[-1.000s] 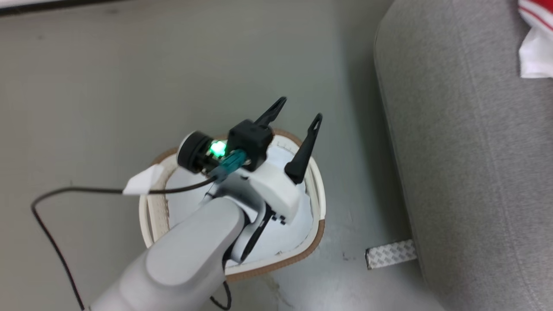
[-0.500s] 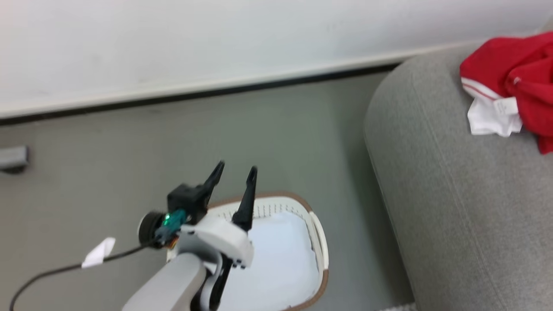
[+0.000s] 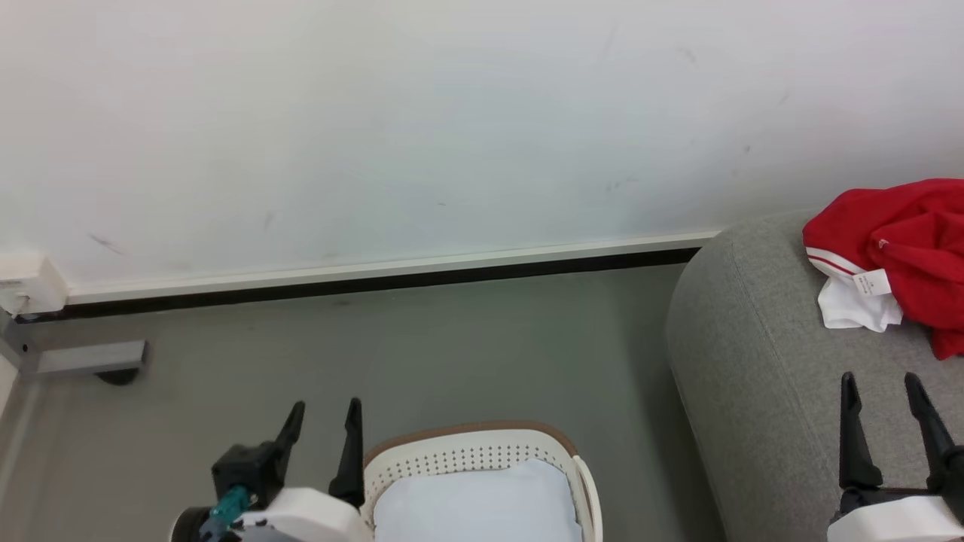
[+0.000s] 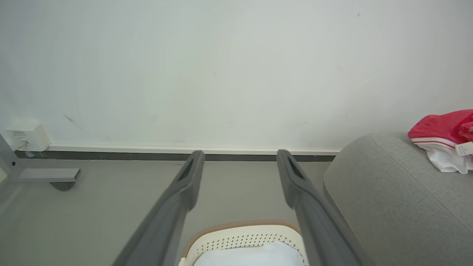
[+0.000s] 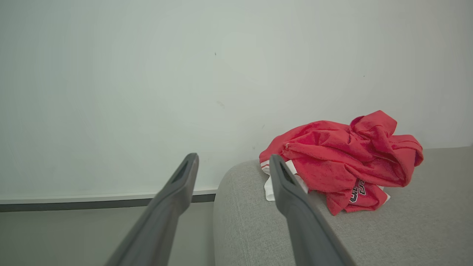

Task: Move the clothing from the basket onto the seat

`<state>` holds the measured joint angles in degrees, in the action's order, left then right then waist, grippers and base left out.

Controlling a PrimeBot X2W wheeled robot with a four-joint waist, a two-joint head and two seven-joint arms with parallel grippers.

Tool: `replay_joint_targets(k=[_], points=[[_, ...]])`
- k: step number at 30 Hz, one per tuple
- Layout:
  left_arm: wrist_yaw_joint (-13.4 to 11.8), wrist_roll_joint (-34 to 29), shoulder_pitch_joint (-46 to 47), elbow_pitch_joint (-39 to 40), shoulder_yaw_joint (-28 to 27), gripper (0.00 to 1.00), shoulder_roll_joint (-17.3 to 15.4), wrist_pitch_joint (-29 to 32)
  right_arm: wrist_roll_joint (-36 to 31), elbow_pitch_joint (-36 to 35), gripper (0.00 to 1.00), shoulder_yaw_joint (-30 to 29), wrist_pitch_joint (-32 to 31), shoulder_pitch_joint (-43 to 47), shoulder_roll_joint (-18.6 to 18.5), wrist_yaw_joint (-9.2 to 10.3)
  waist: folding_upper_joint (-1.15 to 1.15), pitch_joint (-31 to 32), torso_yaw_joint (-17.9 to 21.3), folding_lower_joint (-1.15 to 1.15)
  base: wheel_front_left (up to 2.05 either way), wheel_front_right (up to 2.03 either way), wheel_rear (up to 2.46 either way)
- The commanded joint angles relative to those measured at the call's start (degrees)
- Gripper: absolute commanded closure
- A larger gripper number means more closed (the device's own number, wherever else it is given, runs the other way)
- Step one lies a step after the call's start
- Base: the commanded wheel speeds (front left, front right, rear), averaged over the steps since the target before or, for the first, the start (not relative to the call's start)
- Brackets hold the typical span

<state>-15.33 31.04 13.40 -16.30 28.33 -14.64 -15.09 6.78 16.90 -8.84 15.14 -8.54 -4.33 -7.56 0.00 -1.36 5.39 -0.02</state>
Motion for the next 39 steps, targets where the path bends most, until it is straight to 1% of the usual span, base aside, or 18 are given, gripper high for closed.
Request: replay_joint_targets(k=[1,8,13,21,29,39], points=[[0.29,-1.31,-1.99,-0.02,-1.06,0.0,0.25,-0.07,-0.29,-0.81,0.0,0.27,-0.02,1.51,0.28,0.15,0.0,1.24,-0.77,0.02,0.0,0.0,0.0],[2.97,-5.01,-8.4,-0.19,-7.64,0.0,2.36,-0.06,-1.35,-2.65,0.0,4.03,-0.02,6.61,1.4,0.15,0.0,2.86,-1.58,0.02,0.0,0.0,0.0],[5.6,-8.09,-11.7,0.27,-11.86,0.0,4.09,-0.06,1.19,-2.41,0.0,6.1,-0.02,8.5,1.38,0.14,0.0,3.7,-2.21,0.02,0.0,0.0,0.0],[9.8,-11.96,-13.31,-0.5,-16.71,0.0,6.61,-0.07,2.15,-1.07,0.0,7.7,-0.02,9.88,1.39,0.15,0.0,4.35,-3.16,0.02,0.0,0.0,0.0],[12.14,-15.03,-13.81,-1.52,-19.96,0.0,8.88,-0.07,1.66,-0.31,0.0,7.96,-0.01,9.83,1.39,0.14,0.0,4.68,-3.52,0.02,0.0,0.0,0.0],[14.04,-17.32,-13.19,-2.5,-22.45,0.0,10.5,-0.07,2.16,0.17,0.0,8.38,-0.01,8.9,1.4,0.15,0.0,4.4,-3.59,0.02,0.0,0.0,0.0]])
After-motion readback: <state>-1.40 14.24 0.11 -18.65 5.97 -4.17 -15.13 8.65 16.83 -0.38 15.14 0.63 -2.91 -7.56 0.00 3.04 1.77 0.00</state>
